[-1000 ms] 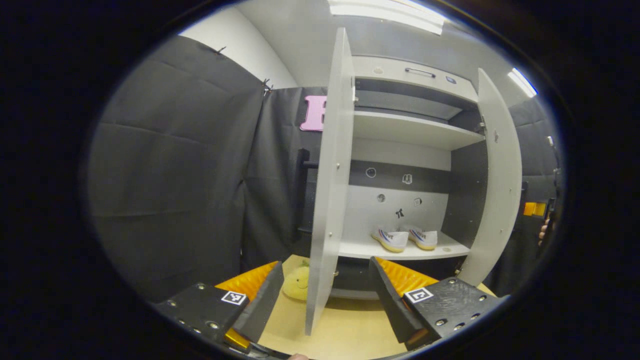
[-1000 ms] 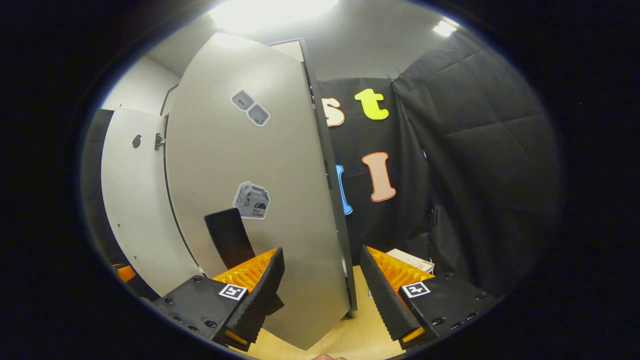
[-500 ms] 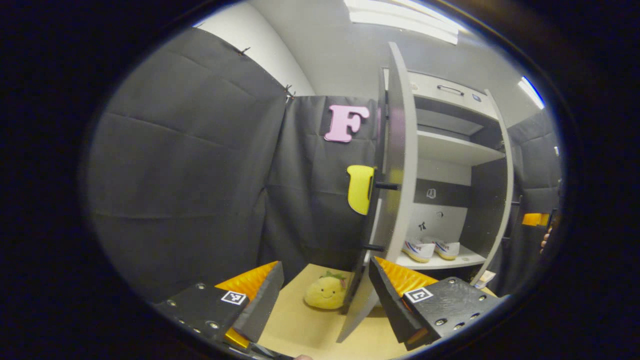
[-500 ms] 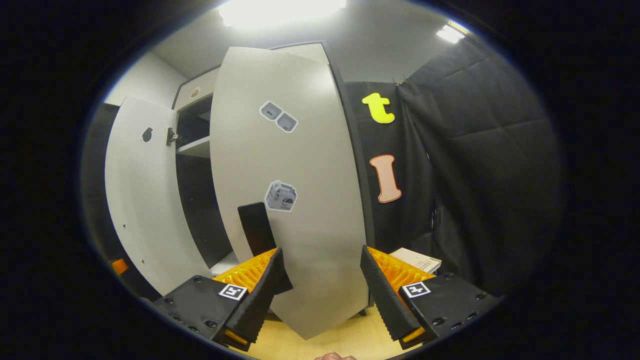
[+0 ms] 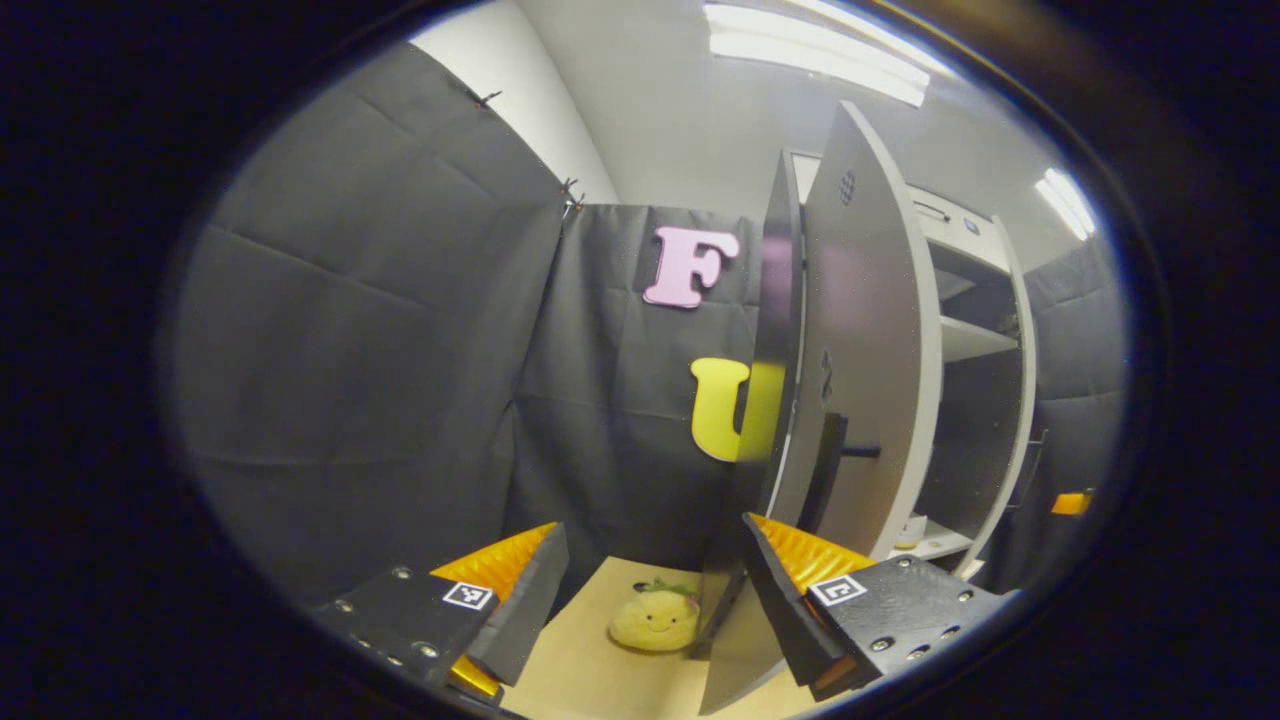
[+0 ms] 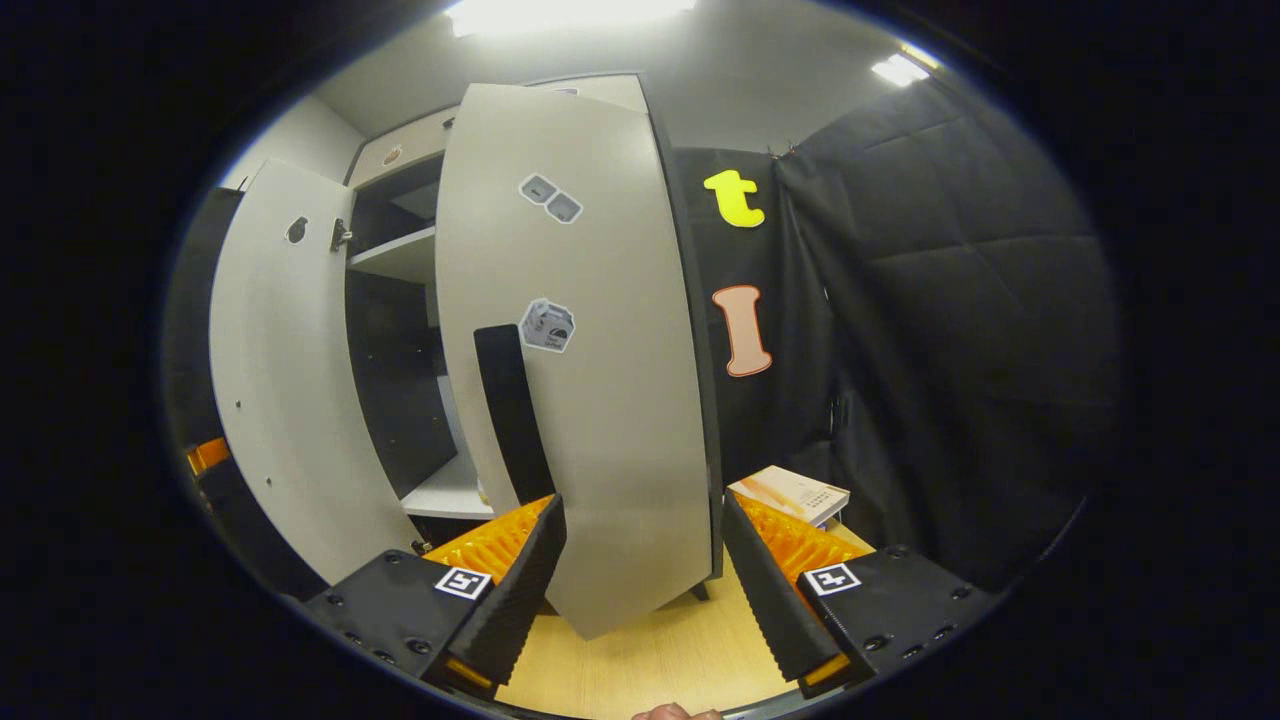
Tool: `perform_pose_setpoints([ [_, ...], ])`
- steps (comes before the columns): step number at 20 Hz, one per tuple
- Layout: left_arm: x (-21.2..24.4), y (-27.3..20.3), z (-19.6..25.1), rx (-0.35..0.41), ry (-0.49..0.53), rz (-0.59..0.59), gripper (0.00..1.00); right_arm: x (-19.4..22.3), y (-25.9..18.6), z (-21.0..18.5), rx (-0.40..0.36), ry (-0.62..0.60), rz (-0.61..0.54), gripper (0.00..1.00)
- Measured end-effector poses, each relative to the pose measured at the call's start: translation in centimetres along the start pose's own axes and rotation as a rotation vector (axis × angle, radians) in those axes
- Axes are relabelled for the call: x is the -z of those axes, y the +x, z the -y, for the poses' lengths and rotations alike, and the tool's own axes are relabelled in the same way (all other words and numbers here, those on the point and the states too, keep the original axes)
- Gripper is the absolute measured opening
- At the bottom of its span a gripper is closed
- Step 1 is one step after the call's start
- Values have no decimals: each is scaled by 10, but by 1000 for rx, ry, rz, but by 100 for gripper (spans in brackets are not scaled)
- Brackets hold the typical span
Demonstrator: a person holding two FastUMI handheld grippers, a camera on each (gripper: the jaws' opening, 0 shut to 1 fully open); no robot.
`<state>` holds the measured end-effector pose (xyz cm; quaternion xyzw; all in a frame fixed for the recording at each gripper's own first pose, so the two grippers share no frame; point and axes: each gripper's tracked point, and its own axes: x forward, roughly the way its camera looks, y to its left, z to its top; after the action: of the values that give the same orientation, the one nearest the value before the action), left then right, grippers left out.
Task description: Grab one shoe with the right hand and put it into the shoe cabinet, grab the other shoe with the left hand and put it into the shoe cabinet; then close the right door with the right hand and the left door with the left hand.
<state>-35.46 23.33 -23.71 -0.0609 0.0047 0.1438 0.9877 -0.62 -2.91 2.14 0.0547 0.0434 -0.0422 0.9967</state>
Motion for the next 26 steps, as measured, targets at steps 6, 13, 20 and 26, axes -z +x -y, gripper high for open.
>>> perform_pose_setpoints([
  [6, -21, 51, 7, 110, 57, -4, 98, 5, -18, 9, 60, 3, 13, 98],
  [13, -17, 69, 42, 208, 94, -34, 100, 20, -27, 21, 117, 44, 2, 98],
  [20, -6, 67, 81, 293, 13, -85, 89, 34, -26, 13, 104, 54, -13, 98],
  [26, -9, 66, 135, 306, 94, -62, 91, 25, -25, 20, 110, 38, 12, 98],
])
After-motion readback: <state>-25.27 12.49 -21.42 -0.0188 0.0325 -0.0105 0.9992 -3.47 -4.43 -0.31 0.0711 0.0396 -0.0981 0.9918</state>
